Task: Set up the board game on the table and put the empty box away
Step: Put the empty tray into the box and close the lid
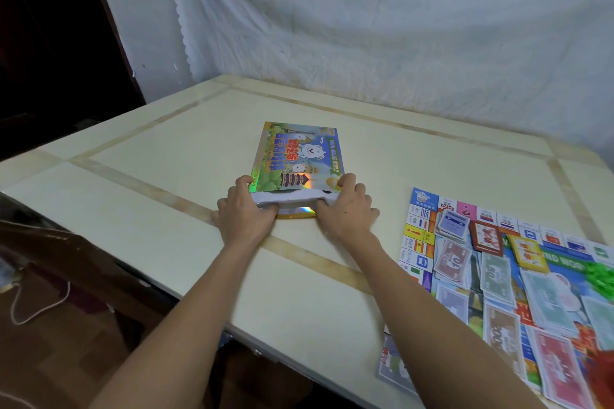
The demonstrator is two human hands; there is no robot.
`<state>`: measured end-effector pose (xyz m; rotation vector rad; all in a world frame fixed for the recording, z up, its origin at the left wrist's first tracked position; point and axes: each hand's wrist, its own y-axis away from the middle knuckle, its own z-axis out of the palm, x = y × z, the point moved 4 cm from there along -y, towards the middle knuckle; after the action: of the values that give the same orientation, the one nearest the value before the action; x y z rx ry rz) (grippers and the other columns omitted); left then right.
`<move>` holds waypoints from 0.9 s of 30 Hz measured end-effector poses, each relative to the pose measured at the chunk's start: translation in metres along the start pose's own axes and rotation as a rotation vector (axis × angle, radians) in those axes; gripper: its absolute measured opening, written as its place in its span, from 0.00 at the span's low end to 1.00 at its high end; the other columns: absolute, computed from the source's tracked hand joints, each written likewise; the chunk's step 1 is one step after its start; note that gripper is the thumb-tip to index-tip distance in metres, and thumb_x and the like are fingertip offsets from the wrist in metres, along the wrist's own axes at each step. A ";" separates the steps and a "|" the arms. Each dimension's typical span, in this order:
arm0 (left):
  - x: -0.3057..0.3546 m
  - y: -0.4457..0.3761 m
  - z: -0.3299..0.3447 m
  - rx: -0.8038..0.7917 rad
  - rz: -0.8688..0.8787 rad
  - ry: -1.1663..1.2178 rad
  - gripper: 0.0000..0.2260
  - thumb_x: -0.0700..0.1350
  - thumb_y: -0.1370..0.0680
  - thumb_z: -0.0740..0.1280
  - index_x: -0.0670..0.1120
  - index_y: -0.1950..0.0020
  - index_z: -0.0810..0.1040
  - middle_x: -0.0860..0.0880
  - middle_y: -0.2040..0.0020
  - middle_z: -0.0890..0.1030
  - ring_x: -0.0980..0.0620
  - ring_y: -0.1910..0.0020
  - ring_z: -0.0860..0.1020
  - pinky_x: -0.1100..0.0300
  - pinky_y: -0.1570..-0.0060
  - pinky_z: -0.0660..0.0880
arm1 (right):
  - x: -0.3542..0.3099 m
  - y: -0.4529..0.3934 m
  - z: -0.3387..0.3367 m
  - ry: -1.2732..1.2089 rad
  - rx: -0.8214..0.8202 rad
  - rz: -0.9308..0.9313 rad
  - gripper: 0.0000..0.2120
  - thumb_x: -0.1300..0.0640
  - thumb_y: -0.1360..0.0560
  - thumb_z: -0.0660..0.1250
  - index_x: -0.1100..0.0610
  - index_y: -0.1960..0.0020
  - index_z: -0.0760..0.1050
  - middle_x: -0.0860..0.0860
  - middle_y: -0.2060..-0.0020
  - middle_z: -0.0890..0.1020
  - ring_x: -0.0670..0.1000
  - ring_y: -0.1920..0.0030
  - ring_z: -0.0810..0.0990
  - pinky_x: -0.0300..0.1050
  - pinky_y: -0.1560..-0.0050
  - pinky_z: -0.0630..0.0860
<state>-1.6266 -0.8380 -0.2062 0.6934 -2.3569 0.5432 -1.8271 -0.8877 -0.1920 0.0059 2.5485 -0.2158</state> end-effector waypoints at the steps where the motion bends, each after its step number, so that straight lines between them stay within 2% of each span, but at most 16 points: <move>1: -0.001 -0.001 0.000 0.003 -0.005 0.011 0.27 0.52 0.31 0.69 0.55 0.34 0.66 0.49 0.40 0.77 0.40 0.40 0.72 0.46 0.42 0.65 | 0.002 -0.002 0.000 -0.046 -0.021 -0.001 0.21 0.46 0.30 0.66 0.50 0.41 0.63 0.51 0.47 0.73 0.58 0.46 0.73 0.53 0.49 0.64; 4: -0.001 -0.002 0.001 0.008 -0.020 0.032 0.26 0.48 0.30 0.68 0.54 0.33 0.66 0.49 0.38 0.77 0.40 0.39 0.71 0.46 0.41 0.64 | 0.010 -0.011 -0.001 -0.200 -0.103 -0.005 0.22 0.53 0.30 0.69 0.48 0.40 0.63 0.50 0.47 0.73 0.55 0.47 0.74 0.51 0.48 0.65; 7: -0.003 -0.004 0.001 0.018 -0.030 0.059 0.25 0.46 0.28 0.67 0.53 0.32 0.66 0.49 0.37 0.77 0.40 0.37 0.70 0.46 0.39 0.63 | 0.018 -0.015 -0.005 -0.356 -0.138 0.015 0.21 0.62 0.31 0.68 0.46 0.45 0.64 0.46 0.59 0.76 0.52 0.55 0.76 0.54 0.44 0.73; 9: -0.002 -0.004 0.000 0.021 -0.033 0.073 0.24 0.47 0.28 0.66 0.53 0.32 0.66 0.49 0.38 0.78 0.40 0.37 0.70 0.47 0.39 0.63 | 0.021 -0.016 -0.005 -0.381 -0.173 -0.023 0.21 0.63 0.30 0.69 0.46 0.45 0.65 0.45 0.64 0.74 0.50 0.60 0.75 0.57 0.45 0.74; 12: 0.000 -0.002 -0.002 0.004 -0.046 0.099 0.25 0.46 0.28 0.65 0.53 0.31 0.67 0.48 0.40 0.79 0.41 0.37 0.69 0.47 0.39 0.62 | 0.025 -0.018 -0.008 -0.438 -0.248 -0.077 0.21 0.60 0.29 0.73 0.48 0.41 0.69 0.48 0.60 0.75 0.51 0.59 0.76 0.57 0.46 0.77; 15: 0.000 0.000 -0.005 -0.008 -0.052 0.137 0.26 0.45 0.29 0.64 0.53 0.31 0.67 0.47 0.45 0.79 0.40 0.37 0.69 0.47 0.38 0.63 | 0.025 -0.017 -0.014 -0.504 -0.316 -0.111 0.20 0.57 0.26 0.72 0.52 0.36 0.69 0.53 0.52 0.77 0.47 0.60 0.77 0.46 0.52 0.77; 17: 0.001 0.002 -0.007 -0.005 -0.056 0.176 0.25 0.44 0.29 0.64 0.53 0.31 0.67 0.48 0.50 0.77 0.40 0.38 0.69 0.46 0.37 0.65 | 0.025 -0.016 -0.014 -0.527 -0.334 -0.118 0.21 0.57 0.25 0.70 0.52 0.35 0.68 0.55 0.47 0.78 0.46 0.61 0.78 0.46 0.53 0.77; 20: 0.003 0.005 -0.011 -0.002 -0.062 0.200 0.25 0.44 0.29 0.64 0.52 0.31 0.69 0.48 0.51 0.74 0.40 0.39 0.70 0.44 0.36 0.66 | 0.025 -0.015 -0.011 -0.456 -0.331 -0.138 0.27 0.50 0.28 0.73 0.50 0.34 0.66 0.52 0.43 0.77 0.47 0.58 0.78 0.53 0.47 0.78; 22: 0.004 0.006 -0.011 -0.008 -0.069 0.225 0.26 0.49 0.29 0.62 0.52 0.30 0.69 0.47 0.50 0.75 0.41 0.39 0.69 0.44 0.36 0.66 | 0.025 -0.015 -0.011 -0.360 -0.316 -0.169 0.31 0.44 0.30 0.74 0.50 0.32 0.65 0.48 0.41 0.74 0.44 0.57 0.76 0.48 0.46 0.75; 25: 0.002 0.004 -0.009 0.014 -0.057 0.274 0.25 0.48 0.30 0.61 0.51 0.32 0.73 0.46 0.48 0.78 0.41 0.40 0.70 0.44 0.36 0.67 | 0.021 -0.017 -0.015 -0.317 -0.228 -0.189 0.24 0.49 0.28 0.73 0.54 0.37 0.70 0.50 0.48 0.78 0.48 0.58 0.76 0.40 0.59 0.71; 27: -0.003 0.001 -0.008 0.075 -0.026 0.280 0.19 0.43 0.27 0.65 0.49 0.35 0.76 0.46 0.47 0.81 0.41 0.43 0.74 0.46 0.39 0.70 | 0.019 -0.019 -0.016 -0.320 -0.189 -0.174 0.18 0.54 0.28 0.71 0.55 0.41 0.72 0.51 0.48 0.80 0.53 0.55 0.78 0.41 0.59 0.73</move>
<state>-1.6216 -0.8322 -0.2019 0.6351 -2.0736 0.6739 -1.8521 -0.9051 -0.1865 -0.3003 2.2402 -0.0368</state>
